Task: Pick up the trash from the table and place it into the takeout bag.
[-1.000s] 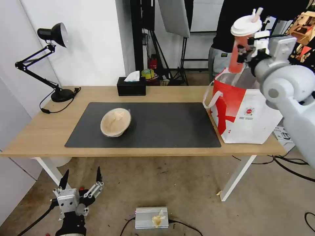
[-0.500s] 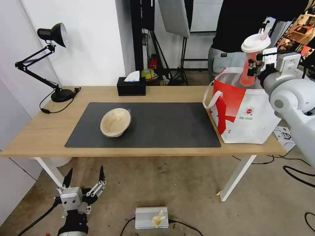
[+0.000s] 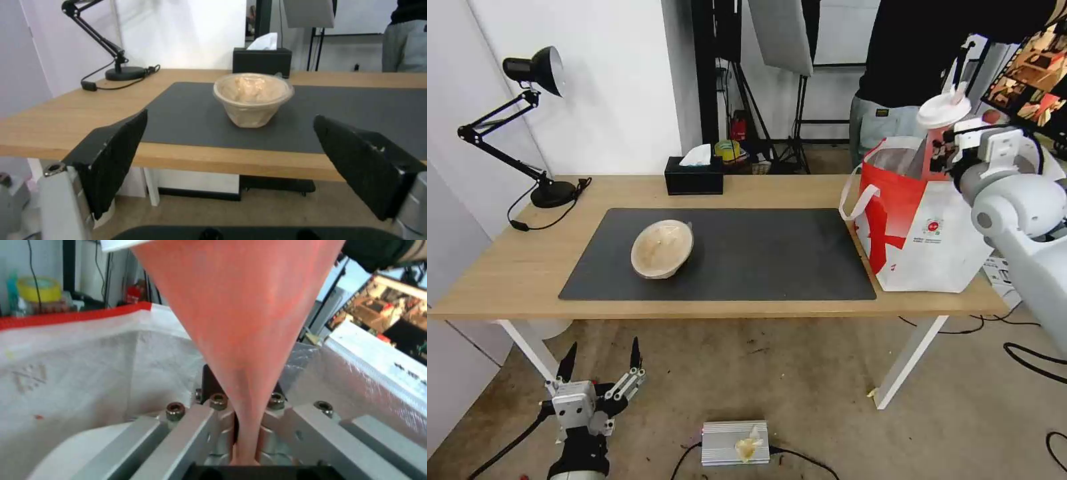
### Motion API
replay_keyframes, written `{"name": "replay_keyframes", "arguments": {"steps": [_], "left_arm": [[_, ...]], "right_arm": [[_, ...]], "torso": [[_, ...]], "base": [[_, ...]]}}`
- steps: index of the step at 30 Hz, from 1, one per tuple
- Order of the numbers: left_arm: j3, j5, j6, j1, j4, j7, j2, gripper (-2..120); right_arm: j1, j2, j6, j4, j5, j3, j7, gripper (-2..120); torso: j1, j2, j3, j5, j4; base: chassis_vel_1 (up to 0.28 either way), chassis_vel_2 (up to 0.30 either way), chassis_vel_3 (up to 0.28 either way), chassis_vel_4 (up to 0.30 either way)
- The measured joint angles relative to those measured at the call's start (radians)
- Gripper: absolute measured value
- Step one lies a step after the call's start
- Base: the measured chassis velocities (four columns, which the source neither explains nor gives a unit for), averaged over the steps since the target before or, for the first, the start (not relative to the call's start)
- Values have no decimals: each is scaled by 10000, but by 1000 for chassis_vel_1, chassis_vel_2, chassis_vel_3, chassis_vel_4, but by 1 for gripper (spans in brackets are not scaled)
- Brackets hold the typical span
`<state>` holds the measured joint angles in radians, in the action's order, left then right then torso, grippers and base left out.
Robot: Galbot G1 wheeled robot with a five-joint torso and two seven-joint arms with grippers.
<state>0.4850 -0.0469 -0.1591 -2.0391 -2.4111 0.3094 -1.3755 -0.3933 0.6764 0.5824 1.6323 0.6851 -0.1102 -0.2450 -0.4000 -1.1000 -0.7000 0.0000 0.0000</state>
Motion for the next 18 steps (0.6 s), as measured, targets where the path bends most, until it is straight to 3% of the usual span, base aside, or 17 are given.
{"name": "replay_keyframes", "arguments": {"steps": [6,10,18], "left_arm": [[-85,18,-16,19,19,1,-92,100],[-104,27,-21,70,42,1,-116,100],[23,-64,-26,110,-97,1,-77,100]], "right_arm": [[93,-59,-758,-418,-1618,50,1435,1],[383,-197,-1381,-810,-2753,130,3050,1],[900,-482,-1712,-1170,-3211,480,4417,1]], "torso": [[0,0,0,2,-1],[0,0,0,1,0],[0,0,0,0,0]], "base": [[0,0,0,0],[0,0,0,0],[0,0,0,0]]}}
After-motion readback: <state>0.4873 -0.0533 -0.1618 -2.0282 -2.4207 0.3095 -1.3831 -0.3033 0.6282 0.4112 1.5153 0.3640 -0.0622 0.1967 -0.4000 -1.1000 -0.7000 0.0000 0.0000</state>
